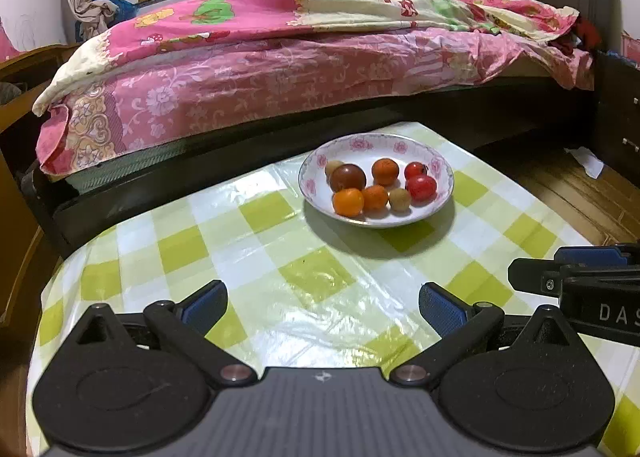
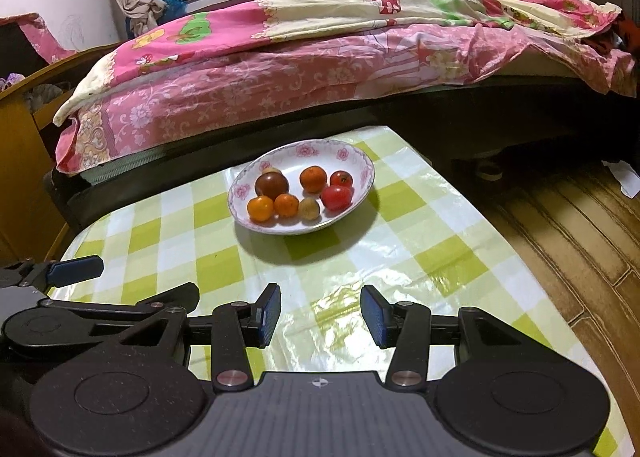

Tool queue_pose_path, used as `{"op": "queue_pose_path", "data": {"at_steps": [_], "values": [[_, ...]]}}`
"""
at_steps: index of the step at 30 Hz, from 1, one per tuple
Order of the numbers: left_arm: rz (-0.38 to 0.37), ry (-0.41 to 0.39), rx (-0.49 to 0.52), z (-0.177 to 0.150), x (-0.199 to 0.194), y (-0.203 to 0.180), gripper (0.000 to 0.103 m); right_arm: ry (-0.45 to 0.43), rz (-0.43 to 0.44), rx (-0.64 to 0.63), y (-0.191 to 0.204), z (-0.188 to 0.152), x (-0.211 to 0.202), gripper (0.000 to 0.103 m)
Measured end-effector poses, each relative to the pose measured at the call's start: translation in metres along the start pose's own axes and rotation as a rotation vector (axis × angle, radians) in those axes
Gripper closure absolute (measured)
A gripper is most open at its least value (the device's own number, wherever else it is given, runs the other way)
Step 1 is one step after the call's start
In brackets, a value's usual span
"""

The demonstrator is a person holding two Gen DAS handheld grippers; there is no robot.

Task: Organize fruits

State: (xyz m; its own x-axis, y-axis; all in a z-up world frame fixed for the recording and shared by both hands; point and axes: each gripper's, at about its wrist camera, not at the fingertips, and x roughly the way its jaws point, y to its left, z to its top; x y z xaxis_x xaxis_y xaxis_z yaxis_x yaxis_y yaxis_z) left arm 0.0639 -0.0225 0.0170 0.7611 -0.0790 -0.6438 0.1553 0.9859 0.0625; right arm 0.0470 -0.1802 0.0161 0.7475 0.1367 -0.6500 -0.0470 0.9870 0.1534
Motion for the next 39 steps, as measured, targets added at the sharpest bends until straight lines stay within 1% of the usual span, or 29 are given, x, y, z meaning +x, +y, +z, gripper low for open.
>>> {"op": "queue_pose_path", "data": {"at_steps": [10,24,39], "values": [[0.014,0.035,-0.004,-0.016,-0.01,0.003,0.0,0.029,0.004,-0.016,0.01,-0.019,-0.007,0.061],[0.036,0.055,0.01,-0.03,-0.021,0.003,0.0,0.053,0.009,-0.028,0.018,-0.033,-0.014,0.061],[0.05,0.064,0.018,-0.038,-0.027,0.002,0.0,0.064,0.016,-0.038,0.02,-0.041,-0.02,0.061]]}}
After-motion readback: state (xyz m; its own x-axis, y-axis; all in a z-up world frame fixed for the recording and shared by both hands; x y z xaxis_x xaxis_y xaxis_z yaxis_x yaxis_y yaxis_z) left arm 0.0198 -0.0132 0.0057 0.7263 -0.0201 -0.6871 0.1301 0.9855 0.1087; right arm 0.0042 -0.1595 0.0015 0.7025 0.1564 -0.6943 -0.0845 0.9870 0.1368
